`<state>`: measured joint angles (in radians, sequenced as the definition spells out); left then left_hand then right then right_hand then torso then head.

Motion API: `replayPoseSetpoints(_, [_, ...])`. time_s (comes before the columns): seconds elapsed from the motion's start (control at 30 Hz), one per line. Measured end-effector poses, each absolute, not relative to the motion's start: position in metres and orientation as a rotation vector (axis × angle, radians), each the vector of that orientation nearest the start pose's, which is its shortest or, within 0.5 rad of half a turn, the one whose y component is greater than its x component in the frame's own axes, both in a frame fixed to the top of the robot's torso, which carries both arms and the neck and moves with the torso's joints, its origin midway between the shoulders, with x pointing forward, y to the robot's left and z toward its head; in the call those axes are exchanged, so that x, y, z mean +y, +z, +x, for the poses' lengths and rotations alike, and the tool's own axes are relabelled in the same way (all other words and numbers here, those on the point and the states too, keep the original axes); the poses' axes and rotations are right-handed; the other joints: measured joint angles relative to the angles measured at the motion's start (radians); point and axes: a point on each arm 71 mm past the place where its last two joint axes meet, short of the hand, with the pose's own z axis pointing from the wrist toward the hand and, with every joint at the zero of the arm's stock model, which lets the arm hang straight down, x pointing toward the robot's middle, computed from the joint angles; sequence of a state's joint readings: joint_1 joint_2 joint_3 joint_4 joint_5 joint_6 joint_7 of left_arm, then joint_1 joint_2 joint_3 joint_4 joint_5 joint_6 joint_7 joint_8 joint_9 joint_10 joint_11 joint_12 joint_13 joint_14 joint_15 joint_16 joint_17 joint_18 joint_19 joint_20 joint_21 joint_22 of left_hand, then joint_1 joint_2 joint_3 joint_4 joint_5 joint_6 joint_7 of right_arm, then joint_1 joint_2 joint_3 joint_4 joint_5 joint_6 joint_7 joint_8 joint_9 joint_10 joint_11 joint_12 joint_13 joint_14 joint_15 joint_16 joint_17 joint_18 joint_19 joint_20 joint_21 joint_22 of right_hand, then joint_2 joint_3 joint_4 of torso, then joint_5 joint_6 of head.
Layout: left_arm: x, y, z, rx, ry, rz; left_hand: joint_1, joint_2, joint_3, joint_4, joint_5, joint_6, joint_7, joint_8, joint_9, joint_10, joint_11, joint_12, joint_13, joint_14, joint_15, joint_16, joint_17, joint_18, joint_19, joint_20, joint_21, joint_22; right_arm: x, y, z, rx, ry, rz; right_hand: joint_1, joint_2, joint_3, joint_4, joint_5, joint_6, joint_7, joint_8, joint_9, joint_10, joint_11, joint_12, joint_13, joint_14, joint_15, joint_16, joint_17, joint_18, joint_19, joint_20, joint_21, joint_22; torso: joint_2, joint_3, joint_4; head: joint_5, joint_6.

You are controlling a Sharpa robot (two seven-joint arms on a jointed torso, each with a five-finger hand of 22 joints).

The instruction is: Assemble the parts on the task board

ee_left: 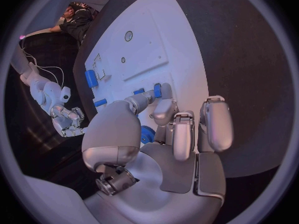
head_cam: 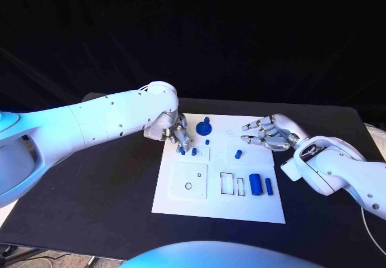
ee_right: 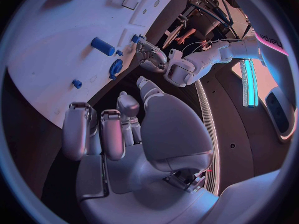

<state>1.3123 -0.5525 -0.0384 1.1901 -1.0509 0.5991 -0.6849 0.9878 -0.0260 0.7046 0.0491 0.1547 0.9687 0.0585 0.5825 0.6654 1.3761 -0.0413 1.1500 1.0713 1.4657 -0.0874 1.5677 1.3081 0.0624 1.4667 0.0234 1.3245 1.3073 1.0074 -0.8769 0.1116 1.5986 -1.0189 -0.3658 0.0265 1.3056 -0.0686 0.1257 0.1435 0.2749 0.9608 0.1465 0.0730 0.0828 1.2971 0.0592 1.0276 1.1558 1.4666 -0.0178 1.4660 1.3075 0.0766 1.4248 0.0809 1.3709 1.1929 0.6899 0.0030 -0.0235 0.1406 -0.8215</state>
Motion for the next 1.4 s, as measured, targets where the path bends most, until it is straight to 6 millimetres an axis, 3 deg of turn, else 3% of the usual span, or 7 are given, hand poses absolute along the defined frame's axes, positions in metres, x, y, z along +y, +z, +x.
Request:
replayPoseSetpoints(0.1, [0.1715,-0.205,0.5315,2.619,-0.106,0.073,-0.016,0.014,0.0,0.012,0.0,0.012,-0.008,-0.004,0.001,0.001,-0.001,0.004,0.004,0.0,0.0,0.0,0.0,0.0,0.0,0.0,0.0,0.0,-0.1985,-0.2097,0.4573,1.703,1.027,0.333,0.0,0.0,0.0,0.0,0.0,0.0,0.0,0.0,0.0,0.0,0.0,0.0,0.0,0.0,0.0,0.0,0.0,0.0,0.0,0.0,0.0,0.0,0.0,0.0,-0.0001,-0.001,0.0])
replayPoseSetpoints(0.3, [0.1711,-0.2054,0.5314,2.618,-0.102,0.078,-0.02,0.015,-0.003,0.014,0.0,0.014,-0.008,-0.006,0.001,0.002,-0.002,0.004,0.005,0.0,0.0,0.0,0.0,0.0,0.0,0.0,0.0,0.0,-0.1986,-0.2097,0.4571,1.703,1.027,0.332,0.0,0.0,0.0,0.0,0.0,0.0,0.0,0.0,0.0,0.0,0.0,0.0,0.0,0.0,0.0,0.0,0.0,0.0,0.0,0.0,0.0,0.0,0.0,0.0,0.0001,-0.001,0.0])
replayPoseSetpoints(0.5, [0.1711,-0.2055,0.5314,2.617,-0.099,0.081,-0.04,0.009,-0.006,0.016,0.0,0.018,-0.011,-0.006,0.0,0.004,0.0,0.004,0.007,0.0,0.0,0.0,0.0,0.0,0.0,0.0,0.0,0.0,-0.1988,-0.2096,0.457,1.703,1.026,0.332,0.0,0.0,0.0,0.0,0.0,0.0,0.0,0.0,0.0,0.0,0.0,0.0,0.0,0.0,0.0,0.0,0.0,0.0,0.0,0.0,0.0,0.0,0.0,0.0,0.0,0.0,-0.001])
replayPoseSetpoints(0.9, [0.1727,-0.2068,0.5297,2.62,-0.092,0.091,-0.074,-0.023,-0.05,0.016,-0.001,0.055,-0.045,-0.012,-0.001,0.007,-0.004,0.004,0.01,0.0,0.0,0.0,0.0,0.0,0.0,0.0,0.0,0.0,-0.1993,-0.2095,0.4569,1.703,1.025,0.332,0.0,0.0,0.0,0.0,0.0,0.0,0.0,0.0,0.0,0.0,0.0,0.0,0.0,0.0,0.0,0.0,0.0,0.0,0.0,0.0,0.0,0.0,0.0,-0.0002,0.0008,-0.002,-0.002])
replayPoseSetpoints(1.4, [0.1734,-0.2069,0.5248,2.621,-0.096,0.11,-0.074,-0.023,-0.057,0.017,-0.002,0.055,-0.045,-0.012,-0.001,0.007,-0.004,0.004,0.012,0.0,0.0,0.0,0.0,0.0,0.0,0.0,0.0,0.0,-0.1993,-0.2096,0.4571,1.703,1.025,0.332,0.0,0.0,0.0,0.0,0.0,0.0,0.0,0.0,0.0,0.0,0.0,0.0,0.0,0.0,0.0,0.0,0.0,0.0,0.0,0.0,0.0,0.0,0.0,-0.0007,0.0005,-0.003,-0.003])
